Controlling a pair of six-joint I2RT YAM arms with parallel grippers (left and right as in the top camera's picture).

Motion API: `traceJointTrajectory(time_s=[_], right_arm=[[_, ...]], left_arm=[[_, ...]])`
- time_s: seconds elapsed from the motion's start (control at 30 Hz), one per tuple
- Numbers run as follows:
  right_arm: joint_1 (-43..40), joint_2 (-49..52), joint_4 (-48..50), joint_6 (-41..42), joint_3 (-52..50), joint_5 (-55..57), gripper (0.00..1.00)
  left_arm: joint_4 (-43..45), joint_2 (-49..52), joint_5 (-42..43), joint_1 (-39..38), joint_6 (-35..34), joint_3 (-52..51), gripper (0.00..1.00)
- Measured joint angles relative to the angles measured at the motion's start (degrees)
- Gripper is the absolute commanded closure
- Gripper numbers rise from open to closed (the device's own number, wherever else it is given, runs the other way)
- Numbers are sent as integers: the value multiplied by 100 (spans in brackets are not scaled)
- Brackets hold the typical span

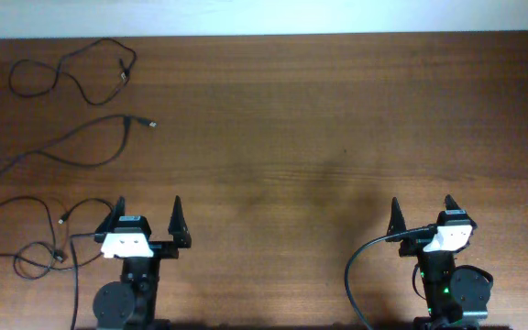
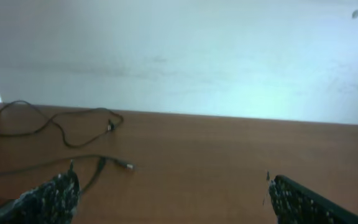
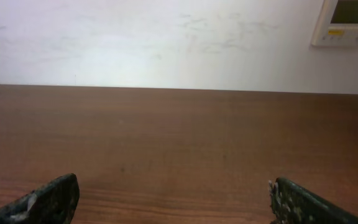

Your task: Untangle cables

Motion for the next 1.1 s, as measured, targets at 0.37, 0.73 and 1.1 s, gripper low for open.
traceJointTrajectory(time_s=[0.37, 0.73, 1.1], right_arm=[[0, -2, 0, 0, 0, 0, 2], [0, 0, 0, 0, 0, 0, 1], [0, 0, 0, -2, 0, 0, 1]], left_arm=[[1460, -7, 0, 81, 374, -859, 1], [367, -17, 0, 321, 557, -866, 1], [363, -17, 0, 326, 9, -866, 1]])
